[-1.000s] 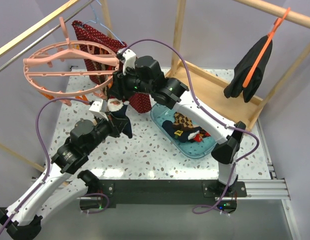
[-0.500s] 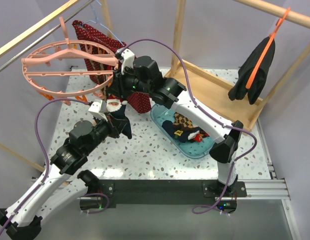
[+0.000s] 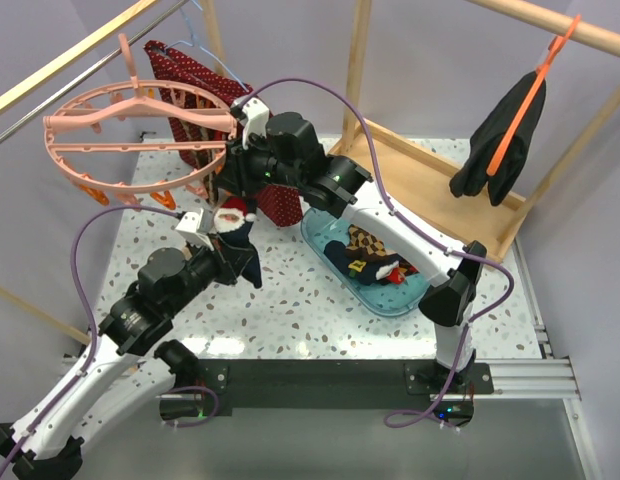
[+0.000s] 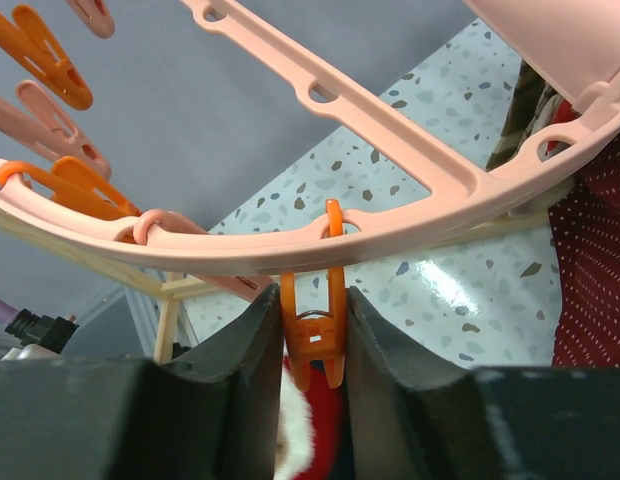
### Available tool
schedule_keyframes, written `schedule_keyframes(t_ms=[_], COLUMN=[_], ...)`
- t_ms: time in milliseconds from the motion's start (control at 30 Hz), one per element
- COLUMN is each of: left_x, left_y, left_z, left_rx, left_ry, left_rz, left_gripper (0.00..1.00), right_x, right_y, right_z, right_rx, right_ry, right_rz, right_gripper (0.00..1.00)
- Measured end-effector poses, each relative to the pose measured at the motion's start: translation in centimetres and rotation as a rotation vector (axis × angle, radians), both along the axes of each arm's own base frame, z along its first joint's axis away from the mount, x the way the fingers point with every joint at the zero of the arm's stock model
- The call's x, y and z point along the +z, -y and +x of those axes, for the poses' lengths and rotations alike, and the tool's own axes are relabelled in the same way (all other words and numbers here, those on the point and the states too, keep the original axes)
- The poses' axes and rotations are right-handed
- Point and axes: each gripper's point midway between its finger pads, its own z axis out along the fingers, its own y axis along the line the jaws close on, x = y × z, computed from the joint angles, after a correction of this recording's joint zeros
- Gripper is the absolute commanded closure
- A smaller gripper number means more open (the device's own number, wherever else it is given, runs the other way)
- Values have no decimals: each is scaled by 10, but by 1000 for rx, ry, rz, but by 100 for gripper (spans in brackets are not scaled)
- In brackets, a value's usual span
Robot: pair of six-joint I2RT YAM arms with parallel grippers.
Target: Remove the socks clipped to the hanger
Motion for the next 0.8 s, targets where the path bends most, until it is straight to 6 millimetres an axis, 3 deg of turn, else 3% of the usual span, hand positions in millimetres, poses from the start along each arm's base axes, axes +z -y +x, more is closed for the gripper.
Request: schedule_keyframes(t_ms=[67,200,300,367,500,800], left_x=[-1,-1,-2,-2,-2,-4], left_y=[-1,-1,-1,-1,-1,0], left_z=[-2,-2,-2,-2,-2,-1], left_rx=[2,2,2,3,3,3], left_ry=[-4,-5,-8,-9,-9,-17], left_rz=[-6,-6,-7,-6,-6,-1], left_gripper=[100,100,100,100,100,100], right_x=[0,0,0,0,-2,-42], right_y=[0,0,0,0,0,17], right_z=[0,0,0,0,-1,-9], right_rx=[0,-1,-1,-2,-3,-19], right_ry=[-1,-2,-5,-8,-17,-77], right_rz=[1,2,2,4,0,-102], right_gripper=[59,60,47,31,15,1])
